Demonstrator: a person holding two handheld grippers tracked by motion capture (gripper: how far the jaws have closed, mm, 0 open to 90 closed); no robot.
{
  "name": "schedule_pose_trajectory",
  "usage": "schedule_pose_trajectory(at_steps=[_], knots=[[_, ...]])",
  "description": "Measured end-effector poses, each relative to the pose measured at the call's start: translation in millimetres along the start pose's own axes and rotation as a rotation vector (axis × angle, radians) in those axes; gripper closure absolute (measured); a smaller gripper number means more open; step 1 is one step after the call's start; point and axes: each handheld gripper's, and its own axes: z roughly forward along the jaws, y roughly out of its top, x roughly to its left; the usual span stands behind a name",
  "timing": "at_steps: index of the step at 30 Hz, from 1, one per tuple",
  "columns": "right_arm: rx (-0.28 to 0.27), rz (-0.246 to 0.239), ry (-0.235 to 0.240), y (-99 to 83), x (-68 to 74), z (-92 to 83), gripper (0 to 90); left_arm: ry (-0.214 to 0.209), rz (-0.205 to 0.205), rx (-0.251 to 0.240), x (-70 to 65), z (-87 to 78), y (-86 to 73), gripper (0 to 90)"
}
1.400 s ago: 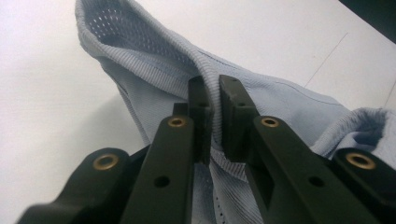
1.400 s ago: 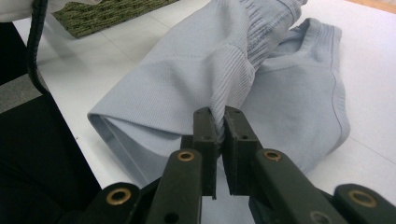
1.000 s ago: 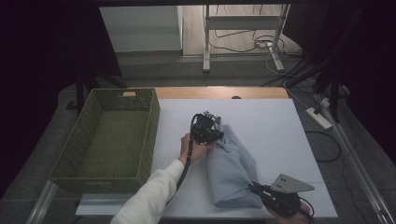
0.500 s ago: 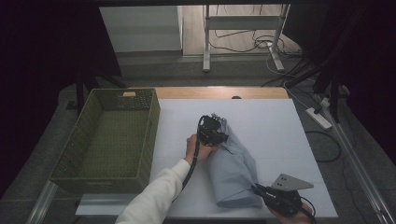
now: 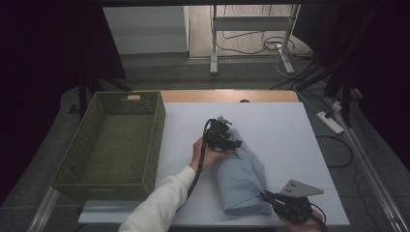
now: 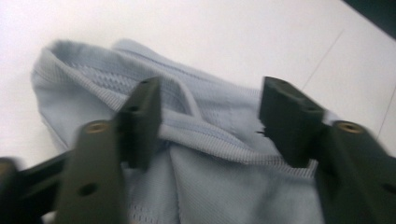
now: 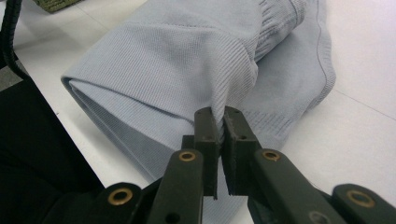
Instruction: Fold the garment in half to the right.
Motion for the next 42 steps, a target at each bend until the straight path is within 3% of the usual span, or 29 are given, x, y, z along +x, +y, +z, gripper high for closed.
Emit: schedule_pose_trajectory(at_steps=[6,12,20,28,31,36,39,42], knots=[[0.007,0.002,-0.001,-0.2,-0.7,0.5,84.9,-0.015,-0.004,-0.049,2.8,-16.1,-1.7,31.3],[0.029,0.004,-0.016,-1.5,-2.6,1.5,84.9,-0.022,-0.003,-0.074,8.7,-34.1,-14.1,32.6],[0.069,0.018,-0.025,-3.3,-5.4,4.6,84.9,-0.035,0.009,-0.078,11.8,-51.7,-34.9,37.5],[0.097,0.020,-0.021,-4.8,-6.0,7.4,84.0,-0.064,0.040,-0.065,2.2,-53.4,-47.4,39.7],[0.091,0.024,-0.025,-4.1,-5.5,6.8,74.3,-0.066,0.048,-0.055,0.0,-51.0,-49.4,39.6],[0.027,0.010,-0.040,5.1,-1.4,-1.9,43.3,-0.065,0.043,-0.052,2.0,-50.4,-52.7,39.2],[-0.019,0.014,-0.044,11.9,-0.7,-5.7,38.8,-0.059,0.029,-0.061,5.1,-53.8,-55.5,38.7],[-0.032,0.021,-0.046,19.0,-3.4,-2.3,38.5,-0.056,0.020,-0.069,7.8,-57.7,-59.2,38.7]])
